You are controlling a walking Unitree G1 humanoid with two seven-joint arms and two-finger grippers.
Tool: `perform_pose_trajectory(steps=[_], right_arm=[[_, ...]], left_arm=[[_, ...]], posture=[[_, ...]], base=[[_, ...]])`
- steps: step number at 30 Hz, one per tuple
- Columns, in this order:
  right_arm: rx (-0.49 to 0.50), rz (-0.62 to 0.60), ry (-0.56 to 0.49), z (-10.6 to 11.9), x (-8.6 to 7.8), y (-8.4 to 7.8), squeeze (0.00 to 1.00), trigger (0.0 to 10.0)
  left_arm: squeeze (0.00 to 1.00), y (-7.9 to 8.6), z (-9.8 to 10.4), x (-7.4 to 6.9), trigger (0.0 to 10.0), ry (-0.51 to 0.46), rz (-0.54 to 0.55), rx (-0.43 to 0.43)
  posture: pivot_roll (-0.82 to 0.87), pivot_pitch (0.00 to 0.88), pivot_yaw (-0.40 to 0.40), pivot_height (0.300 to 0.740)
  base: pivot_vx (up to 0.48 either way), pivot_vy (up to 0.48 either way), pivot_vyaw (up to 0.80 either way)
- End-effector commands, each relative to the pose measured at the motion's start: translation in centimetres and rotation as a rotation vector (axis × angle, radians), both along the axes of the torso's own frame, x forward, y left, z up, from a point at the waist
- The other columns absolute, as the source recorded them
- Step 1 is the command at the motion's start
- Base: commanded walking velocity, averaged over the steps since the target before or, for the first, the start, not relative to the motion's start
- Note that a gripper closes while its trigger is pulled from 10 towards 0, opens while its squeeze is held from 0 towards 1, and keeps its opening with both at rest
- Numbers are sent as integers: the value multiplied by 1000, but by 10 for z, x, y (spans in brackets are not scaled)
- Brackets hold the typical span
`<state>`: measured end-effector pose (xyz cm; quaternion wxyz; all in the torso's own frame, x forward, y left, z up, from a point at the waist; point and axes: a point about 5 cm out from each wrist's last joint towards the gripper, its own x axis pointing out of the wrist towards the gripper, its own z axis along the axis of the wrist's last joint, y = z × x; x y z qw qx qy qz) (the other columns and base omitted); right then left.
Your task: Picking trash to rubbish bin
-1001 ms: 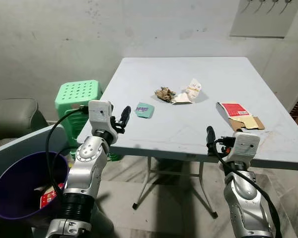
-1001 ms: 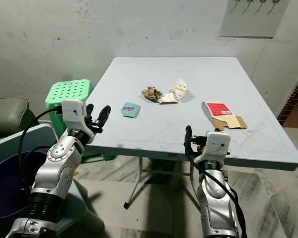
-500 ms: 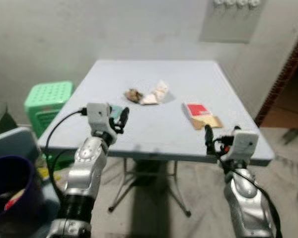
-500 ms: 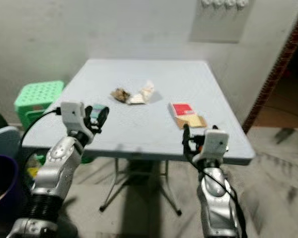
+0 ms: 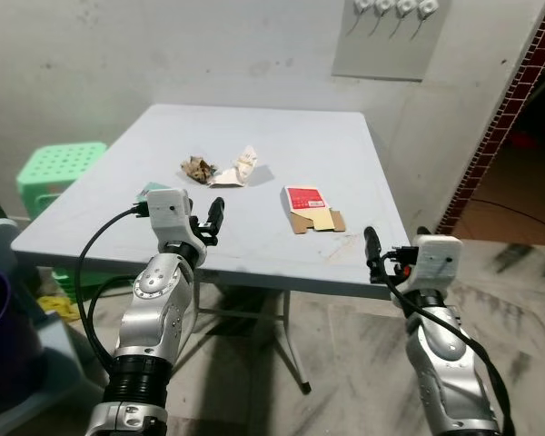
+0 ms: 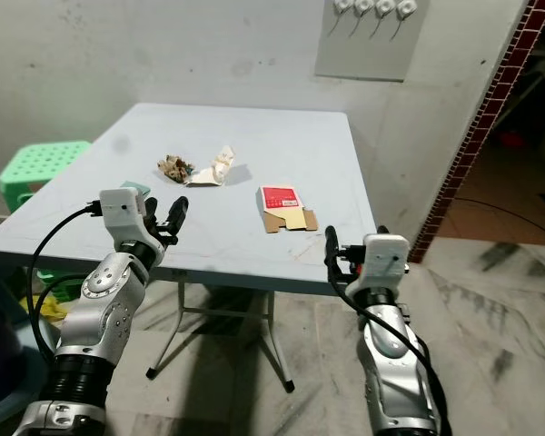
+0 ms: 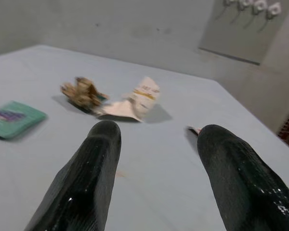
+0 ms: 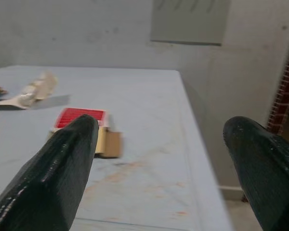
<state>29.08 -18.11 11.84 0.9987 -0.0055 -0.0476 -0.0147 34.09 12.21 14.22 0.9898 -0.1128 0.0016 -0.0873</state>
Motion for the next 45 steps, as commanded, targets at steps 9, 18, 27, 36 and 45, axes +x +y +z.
perform_pose_trajectory(steps=[9,18,27,36,45], right_arm=[[-5,41,-4,3,-2,5,0,10000],[-7,58,4,3,-3,6,0,10000],[-8,72,6,3,-3,7,0,10000],[-7,81,10,3,-4,8,0,10000],[-5,91,12,3,-5,9,0,10000]], left_arm=[[0,5,-3,0,10000,32,3,-17],[0,4,-4,-2,10000,36,-4,-36],[0,3,-4,-2,10000,38,-1,-41],[0,3,-4,-3,10000,39,-1,-46],[0,3,-4,-4,10000,38,-2,-47]], posture=[[-53,0,-15,740],[-55,0,-20,740],[-54,0,-25,740],[-55,0,-25,740],[-55,0,-25,740]], base=[[0,0,0],[0,0,0],[254,0,0],[267,0,0],[264,0,0]])
